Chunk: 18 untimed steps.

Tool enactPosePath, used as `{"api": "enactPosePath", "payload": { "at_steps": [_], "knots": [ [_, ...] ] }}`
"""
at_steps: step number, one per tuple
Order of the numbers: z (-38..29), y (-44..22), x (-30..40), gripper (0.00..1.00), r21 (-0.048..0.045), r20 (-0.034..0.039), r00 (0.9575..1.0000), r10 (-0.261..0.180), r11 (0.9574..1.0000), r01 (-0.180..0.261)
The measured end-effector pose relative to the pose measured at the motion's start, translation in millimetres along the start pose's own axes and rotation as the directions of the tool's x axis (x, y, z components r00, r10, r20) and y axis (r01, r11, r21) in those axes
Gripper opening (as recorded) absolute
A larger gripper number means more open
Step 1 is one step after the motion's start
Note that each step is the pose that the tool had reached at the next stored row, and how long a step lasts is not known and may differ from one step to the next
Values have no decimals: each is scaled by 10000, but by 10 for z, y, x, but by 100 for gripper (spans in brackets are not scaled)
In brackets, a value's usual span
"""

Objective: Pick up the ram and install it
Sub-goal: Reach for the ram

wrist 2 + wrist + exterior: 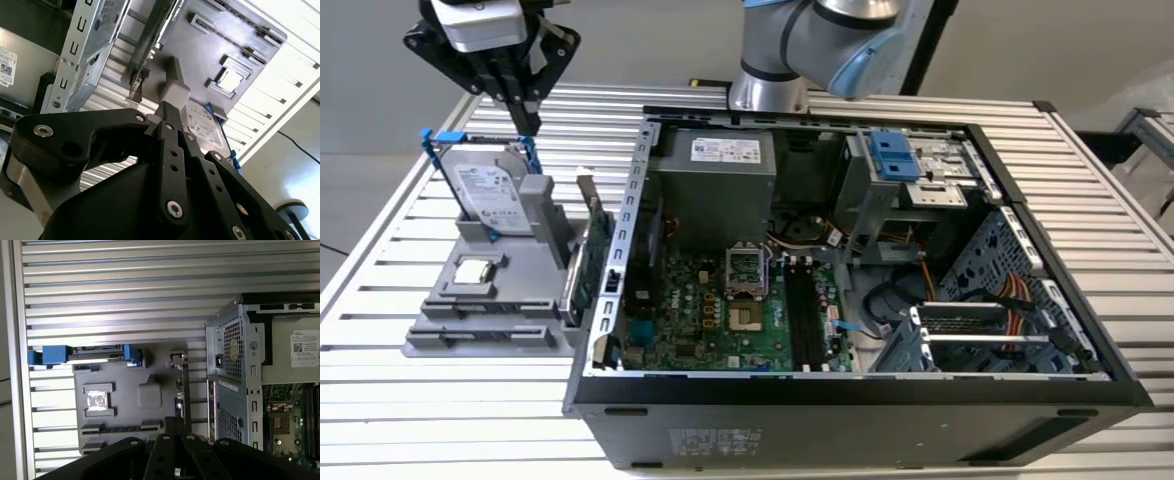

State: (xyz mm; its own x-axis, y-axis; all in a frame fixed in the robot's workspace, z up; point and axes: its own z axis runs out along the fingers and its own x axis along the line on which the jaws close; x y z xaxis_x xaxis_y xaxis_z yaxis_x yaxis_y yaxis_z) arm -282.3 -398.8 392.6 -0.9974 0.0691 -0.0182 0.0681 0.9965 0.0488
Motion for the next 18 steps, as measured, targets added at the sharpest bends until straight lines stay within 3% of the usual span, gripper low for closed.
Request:
{"api": "enactPosePath", "payload": {
  "at_steps": [18],
  "knots": [
    [-4, -13, 186, 0, -1, 1, 10000, -1, 10000, 1]
  ]
}}
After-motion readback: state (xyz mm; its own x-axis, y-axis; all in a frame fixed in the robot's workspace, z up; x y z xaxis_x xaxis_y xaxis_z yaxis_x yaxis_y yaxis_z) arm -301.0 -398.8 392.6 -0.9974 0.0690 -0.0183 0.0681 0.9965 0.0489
